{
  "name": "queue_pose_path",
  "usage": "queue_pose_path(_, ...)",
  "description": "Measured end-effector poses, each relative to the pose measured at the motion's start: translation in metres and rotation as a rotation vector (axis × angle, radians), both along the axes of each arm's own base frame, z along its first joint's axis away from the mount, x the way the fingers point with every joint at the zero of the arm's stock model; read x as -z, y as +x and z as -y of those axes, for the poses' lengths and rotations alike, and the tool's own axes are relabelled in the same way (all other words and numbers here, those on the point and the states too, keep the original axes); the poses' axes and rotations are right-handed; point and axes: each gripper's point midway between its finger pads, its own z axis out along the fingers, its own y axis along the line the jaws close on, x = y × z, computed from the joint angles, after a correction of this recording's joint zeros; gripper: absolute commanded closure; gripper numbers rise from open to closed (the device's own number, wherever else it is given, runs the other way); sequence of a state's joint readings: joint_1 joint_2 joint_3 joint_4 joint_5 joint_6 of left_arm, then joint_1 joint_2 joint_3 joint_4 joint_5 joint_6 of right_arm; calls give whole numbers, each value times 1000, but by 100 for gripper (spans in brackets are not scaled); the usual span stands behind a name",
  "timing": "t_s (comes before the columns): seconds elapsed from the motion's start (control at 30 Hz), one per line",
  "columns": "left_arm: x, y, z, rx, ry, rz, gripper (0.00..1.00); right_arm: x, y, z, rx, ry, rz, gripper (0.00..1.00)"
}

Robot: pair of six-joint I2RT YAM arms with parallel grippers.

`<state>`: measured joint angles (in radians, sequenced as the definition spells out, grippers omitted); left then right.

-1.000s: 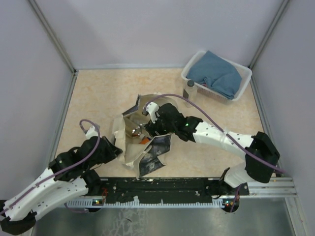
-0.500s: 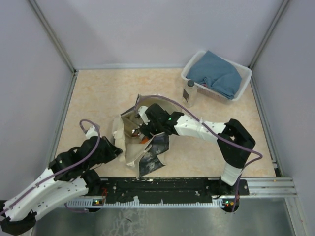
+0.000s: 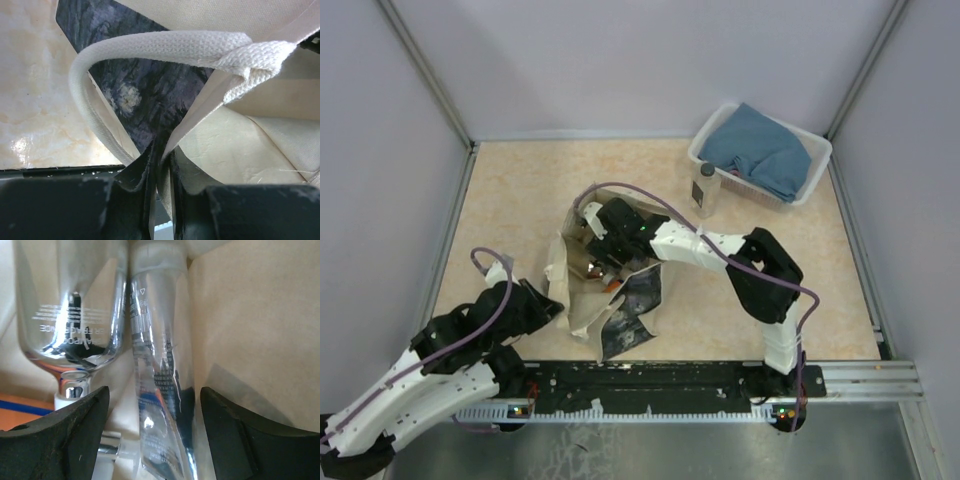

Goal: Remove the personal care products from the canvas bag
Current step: Take out the care product from the canvas bag.

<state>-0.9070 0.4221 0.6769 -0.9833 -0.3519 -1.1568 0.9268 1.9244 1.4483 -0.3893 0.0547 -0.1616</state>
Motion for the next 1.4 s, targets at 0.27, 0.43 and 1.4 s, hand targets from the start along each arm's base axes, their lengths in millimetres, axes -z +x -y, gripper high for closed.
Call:
queue_pose_path(0.27,-2,0,-4,-19,-14,7,80,30,3,4,-5,-40,-46,30)
queue_pose_path(0.43,-3,0,-4,-21,-17,10,80,33,8,2,-11,-38,-35,35)
queue_pose_path(1.4,-9,-3,-6,-5,-28,32,80,24,14,-14,-16,4,-148,100)
